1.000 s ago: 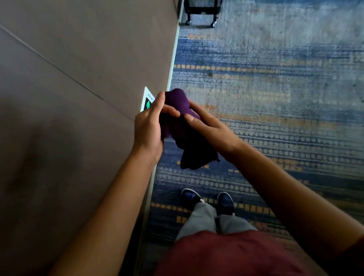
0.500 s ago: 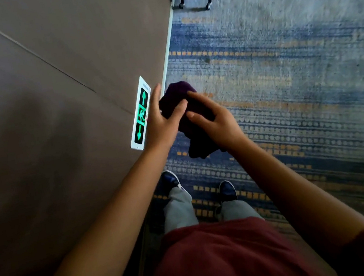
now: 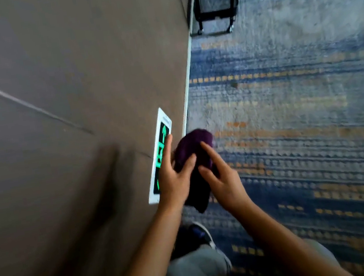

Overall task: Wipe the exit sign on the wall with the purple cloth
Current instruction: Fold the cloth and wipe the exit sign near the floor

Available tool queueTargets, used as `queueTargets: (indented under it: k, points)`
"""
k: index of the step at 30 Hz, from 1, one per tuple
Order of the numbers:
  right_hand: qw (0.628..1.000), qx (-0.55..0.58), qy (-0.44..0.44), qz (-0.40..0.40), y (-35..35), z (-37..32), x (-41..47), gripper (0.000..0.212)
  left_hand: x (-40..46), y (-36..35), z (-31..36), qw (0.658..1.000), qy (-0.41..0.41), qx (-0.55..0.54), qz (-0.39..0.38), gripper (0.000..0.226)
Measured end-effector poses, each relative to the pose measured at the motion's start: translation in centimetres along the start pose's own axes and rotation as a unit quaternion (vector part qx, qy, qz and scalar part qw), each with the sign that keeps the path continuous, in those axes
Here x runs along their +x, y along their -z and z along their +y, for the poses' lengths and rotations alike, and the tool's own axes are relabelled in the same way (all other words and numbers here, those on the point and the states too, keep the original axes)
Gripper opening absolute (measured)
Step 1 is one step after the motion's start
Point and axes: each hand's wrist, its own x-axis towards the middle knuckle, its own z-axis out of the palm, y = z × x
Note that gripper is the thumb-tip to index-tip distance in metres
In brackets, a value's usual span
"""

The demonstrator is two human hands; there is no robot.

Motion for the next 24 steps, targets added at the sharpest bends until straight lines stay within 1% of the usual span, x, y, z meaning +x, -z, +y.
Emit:
queueTargets:
  k: [2,6,9,12,15,18,21,24]
  points:
    - [1.000,-0.009,0.018,-0.004,-1.5,3.4,2.5,0.066,2.3,-0.8,-3.6,0.999,-0.017,-0.004,0.030,0.073]
    - [0.997,-0.027,0.069,-0.029,-4.5,9.0,8.2,0.064,6.0,-2.9,-10.3,0.992,-0.075,0.034,0.098,0.072]
    - [0.993,-0.020,0.113,-0.040,-6.9,13.2,11.3,0.063,8.9,-3.7,-14.5,0.986,-0.109,0.051,0.116,0.067]
    - [0.985,-0.023,0.167,-0.043,-9.0,16.8,14.1,0.065,10.9,-3.6,-18.0,0.979,-0.146,0.071,0.126,0.070]
    - [0.974,-0.014,0.219,-0.060,-10.6,19.0,15.6,0.067,11.6,-2.8,-20.0,0.966,-0.192,0.089,0.150,0.073]
    - [0.966,0.008,0.250,-0.070,-11.3,19.8,16.1,0.069,11.3,-1.9,-21.0,0.956,-0.220,0.098,0.166,0.075]
    - [0.956,-0.016,0.288,-0.057,-11.6,19.4,16.1,0.070,10.7,-1.3,-20.8,0.951,-0.229,0.097,0.184,0.075]
    - [0.942,-0.062,0.329,-0.014,-11.5,19.3,16.1,0.069,10.0,-1.2,-20.5,0.950,-0.228,0.080,0.197,0.075]
